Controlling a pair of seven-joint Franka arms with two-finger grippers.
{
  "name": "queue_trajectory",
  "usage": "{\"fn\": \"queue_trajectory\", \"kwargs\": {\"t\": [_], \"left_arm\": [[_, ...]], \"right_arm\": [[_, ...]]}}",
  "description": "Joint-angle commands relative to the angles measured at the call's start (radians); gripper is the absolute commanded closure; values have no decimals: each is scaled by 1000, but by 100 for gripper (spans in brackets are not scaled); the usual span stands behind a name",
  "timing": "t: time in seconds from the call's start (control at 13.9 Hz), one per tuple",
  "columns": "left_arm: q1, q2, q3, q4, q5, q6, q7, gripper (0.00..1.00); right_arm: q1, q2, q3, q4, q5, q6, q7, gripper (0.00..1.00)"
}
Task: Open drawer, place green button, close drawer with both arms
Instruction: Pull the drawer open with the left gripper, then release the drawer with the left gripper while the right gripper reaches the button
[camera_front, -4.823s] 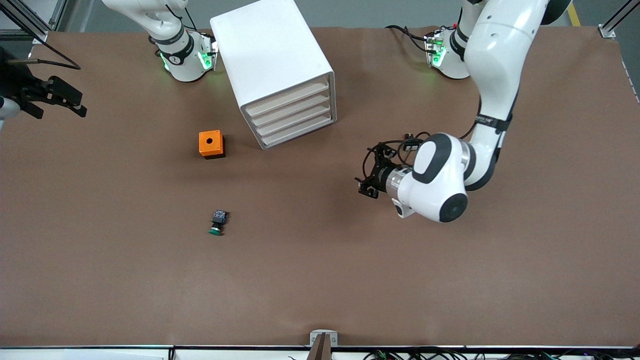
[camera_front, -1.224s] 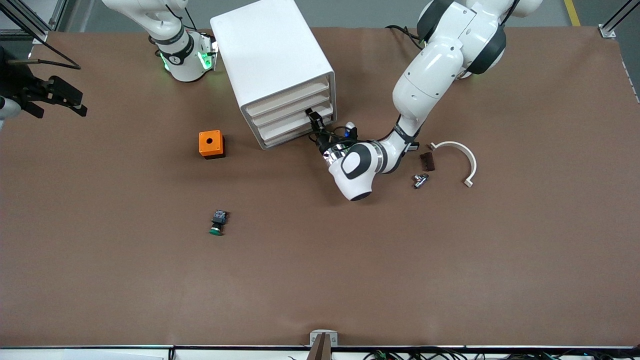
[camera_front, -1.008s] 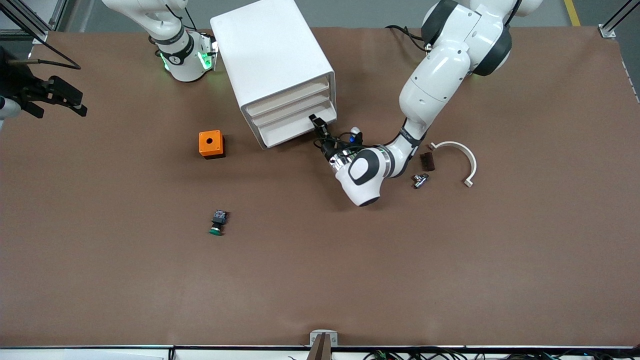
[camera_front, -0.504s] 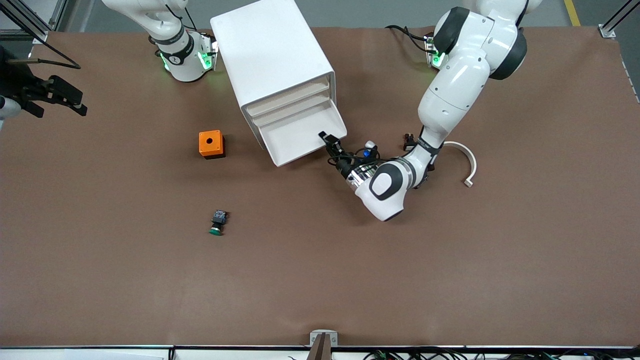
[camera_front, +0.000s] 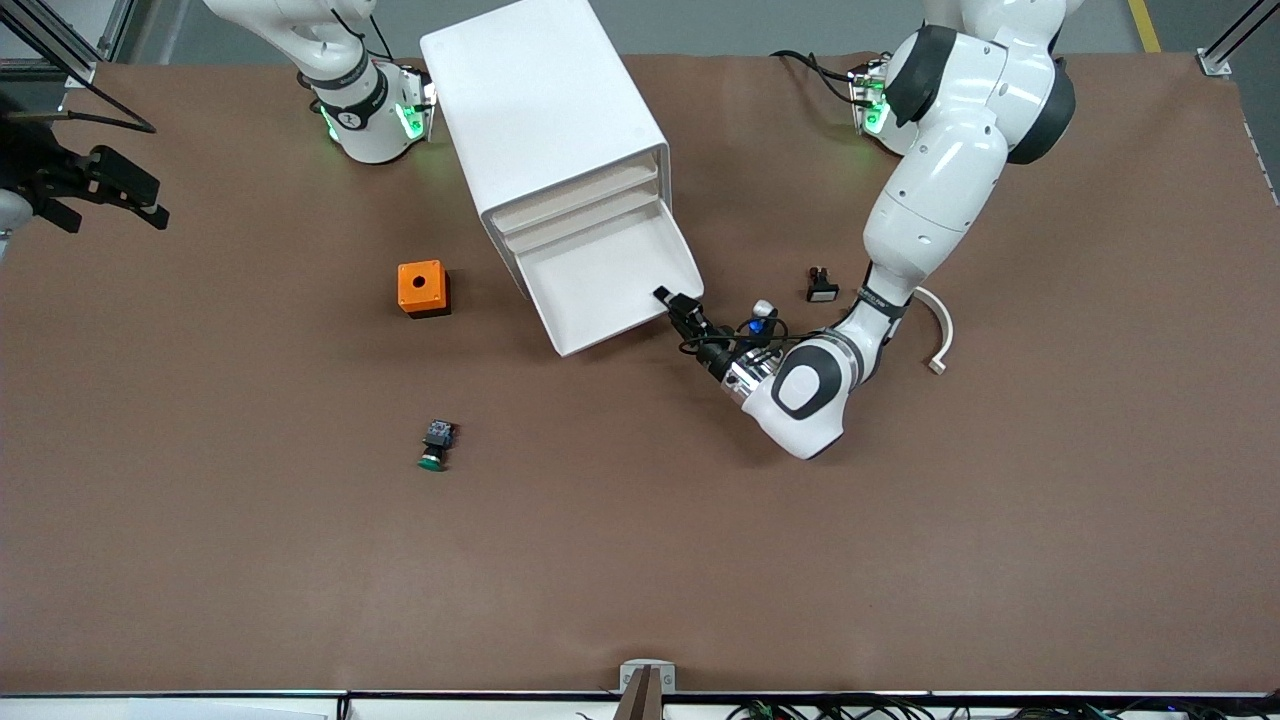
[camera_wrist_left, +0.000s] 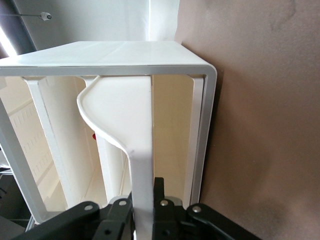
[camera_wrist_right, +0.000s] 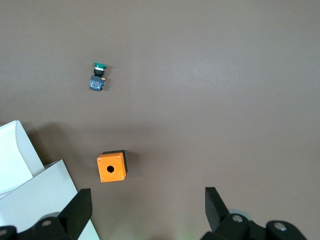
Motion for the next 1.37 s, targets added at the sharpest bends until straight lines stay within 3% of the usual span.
{"fn": "queue_trajectory", "kwargs": {"t": [0.0,0.07,0.14,0.5,0.94,1.08,1.3], "left_arm": [[-5,14,0,33,-22,-5,109,27],[-3,6,-2,35,-20,-5,203,9],[-3,4,-2,55,-20,-5,264,0],[24,3,13,109,-8,-5,456,0],[12,-25,148,187,6,-5,890,0],[-12,-37,176,213,78,2,1062,0],[-34,-78,196,213,209,126,1251,0]], "right_arm": [[6,22,1,26,-4,-23,5,0],[6,31,3,34,-10,-26,5,0],[9,54,3,37,-11,-26,3,0],[9,141,3,62,-16,-12,0,0],[-23,275,-4,91,-27,67,2,0],[-11,299,-2,77,-8,117,72,0],[20,329,3,10,13,228,180,0]]}}
